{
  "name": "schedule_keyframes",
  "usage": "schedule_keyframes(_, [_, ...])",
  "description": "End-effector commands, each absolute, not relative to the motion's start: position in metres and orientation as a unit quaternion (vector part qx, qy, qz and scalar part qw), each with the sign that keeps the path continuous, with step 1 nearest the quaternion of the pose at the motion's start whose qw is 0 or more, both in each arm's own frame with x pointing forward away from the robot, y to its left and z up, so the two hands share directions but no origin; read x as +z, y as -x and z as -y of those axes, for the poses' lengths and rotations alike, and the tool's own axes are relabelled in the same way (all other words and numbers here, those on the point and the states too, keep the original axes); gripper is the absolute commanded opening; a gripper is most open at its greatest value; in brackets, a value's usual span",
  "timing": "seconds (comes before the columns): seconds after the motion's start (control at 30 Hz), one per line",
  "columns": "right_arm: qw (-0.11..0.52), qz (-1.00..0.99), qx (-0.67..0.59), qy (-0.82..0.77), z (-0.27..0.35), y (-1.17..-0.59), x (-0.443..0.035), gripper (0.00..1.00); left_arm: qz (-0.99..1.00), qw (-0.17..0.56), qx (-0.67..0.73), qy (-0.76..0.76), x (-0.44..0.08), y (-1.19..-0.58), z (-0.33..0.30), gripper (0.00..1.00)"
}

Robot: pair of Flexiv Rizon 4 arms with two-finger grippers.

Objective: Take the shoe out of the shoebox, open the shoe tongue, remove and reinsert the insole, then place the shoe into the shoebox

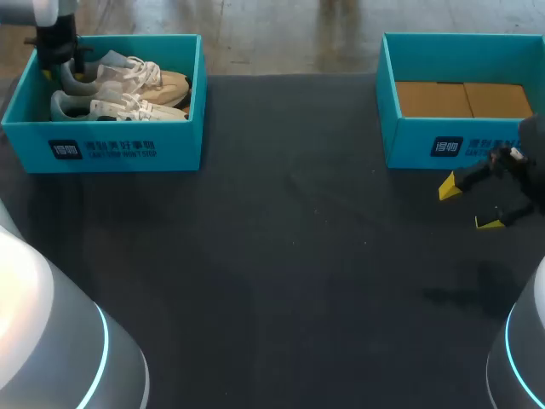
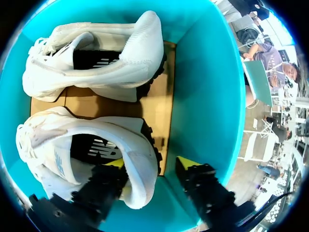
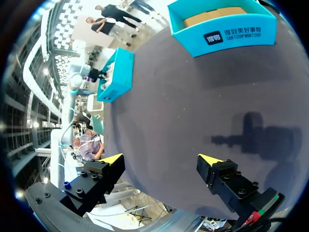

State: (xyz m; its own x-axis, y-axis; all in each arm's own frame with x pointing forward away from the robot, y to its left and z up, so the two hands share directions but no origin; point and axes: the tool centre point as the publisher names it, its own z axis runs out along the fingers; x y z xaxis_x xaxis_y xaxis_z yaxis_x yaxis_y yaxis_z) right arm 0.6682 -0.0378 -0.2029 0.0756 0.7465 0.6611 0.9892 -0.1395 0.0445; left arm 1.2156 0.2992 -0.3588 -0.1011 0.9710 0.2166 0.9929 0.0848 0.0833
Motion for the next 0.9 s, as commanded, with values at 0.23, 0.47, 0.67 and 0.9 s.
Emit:
schedule_keyframes(0.23, [0.215,0.619,-0.280,0.702,0.037,-0.668,-0.203,1.00,0.739,0.029,-0.096,0.666,-0.338,-1.213,-0.302,1.00])
schedule_keyframes(0.47, [0.215,0.619,-0.280,0.702,0.037,-0.668,-0.203,1.00,0.743,0.003,-0.096,0.662,-0.314,-1.210,-0.304,1.00])
schedule_keyframes(0.67, [0.215,0.619,-0.280,0.702,0.037,-0.668,-0.203,1.00,0.748,-0.022,-0.087,0.658,-0.293,-1.208,-0.306,1.00])
schedule_keyframes(0.9, [0.215,0.619,-0.280,0.702,0.037,-0.668,-0.203,1.00,0.749,-0.043,-0.081,0.656,-0.273,-1.200,-0.303,1.00])
